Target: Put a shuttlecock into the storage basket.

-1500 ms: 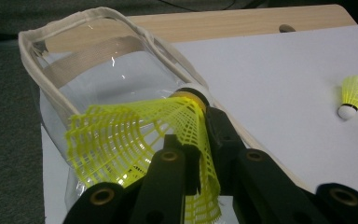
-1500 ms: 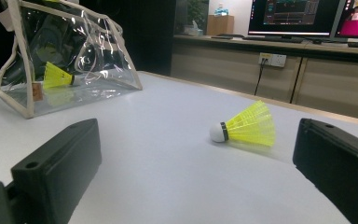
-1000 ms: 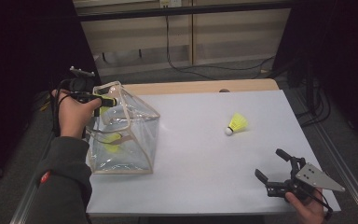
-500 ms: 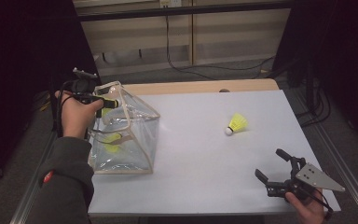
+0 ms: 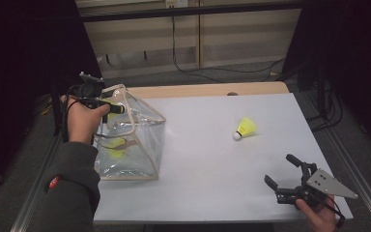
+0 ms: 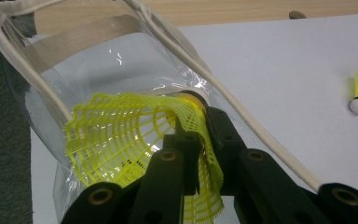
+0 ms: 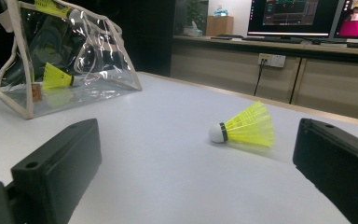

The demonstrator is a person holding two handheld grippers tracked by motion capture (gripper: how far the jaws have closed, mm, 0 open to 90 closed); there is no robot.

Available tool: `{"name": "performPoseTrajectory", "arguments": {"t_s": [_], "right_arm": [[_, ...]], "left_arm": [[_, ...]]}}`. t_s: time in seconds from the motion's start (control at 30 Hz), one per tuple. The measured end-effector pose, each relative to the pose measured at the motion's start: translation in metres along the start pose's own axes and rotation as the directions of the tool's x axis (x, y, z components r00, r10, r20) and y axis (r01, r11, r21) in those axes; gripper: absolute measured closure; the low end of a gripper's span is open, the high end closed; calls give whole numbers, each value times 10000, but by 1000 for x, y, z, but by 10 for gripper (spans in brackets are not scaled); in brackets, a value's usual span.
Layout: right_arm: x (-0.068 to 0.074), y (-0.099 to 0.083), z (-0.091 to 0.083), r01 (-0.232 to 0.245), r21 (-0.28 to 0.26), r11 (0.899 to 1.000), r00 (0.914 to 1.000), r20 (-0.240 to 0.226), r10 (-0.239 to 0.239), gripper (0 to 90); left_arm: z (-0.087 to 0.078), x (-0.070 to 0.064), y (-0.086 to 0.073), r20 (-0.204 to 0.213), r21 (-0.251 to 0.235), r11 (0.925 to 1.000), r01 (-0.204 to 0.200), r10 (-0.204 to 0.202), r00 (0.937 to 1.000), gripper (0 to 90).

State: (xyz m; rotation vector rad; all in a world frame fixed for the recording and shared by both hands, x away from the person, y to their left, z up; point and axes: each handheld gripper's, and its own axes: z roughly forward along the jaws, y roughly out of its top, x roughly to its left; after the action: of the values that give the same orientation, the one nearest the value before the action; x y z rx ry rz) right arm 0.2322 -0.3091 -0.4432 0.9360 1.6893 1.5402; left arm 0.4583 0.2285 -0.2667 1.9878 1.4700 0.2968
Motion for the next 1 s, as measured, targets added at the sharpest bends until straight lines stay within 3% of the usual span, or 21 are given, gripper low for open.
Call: {"name": "performPoseTrajectory", "arguments": {"t_s": [0.47, 0.9, 1.0], "right_arm": [[0, 0, 0, 8, 37, 10000, 10000, -34, -8, 8], [0, 0, 0, 18, 49, 10000, 10000, -17, -18, 9], [0, 0, 0, 50, 61, 10000, 10000, -19, -50, 9]], "left_arm": [[2, -2, 0, -38, -43, 10000, -75, 75, 10000, 753], [-1, -1, 1, -52, -434, 9990, -67, 65, 10000, 645], [-1, -1, 1, -14, -298, 9995, -140, 140, 9999, 628]]}}
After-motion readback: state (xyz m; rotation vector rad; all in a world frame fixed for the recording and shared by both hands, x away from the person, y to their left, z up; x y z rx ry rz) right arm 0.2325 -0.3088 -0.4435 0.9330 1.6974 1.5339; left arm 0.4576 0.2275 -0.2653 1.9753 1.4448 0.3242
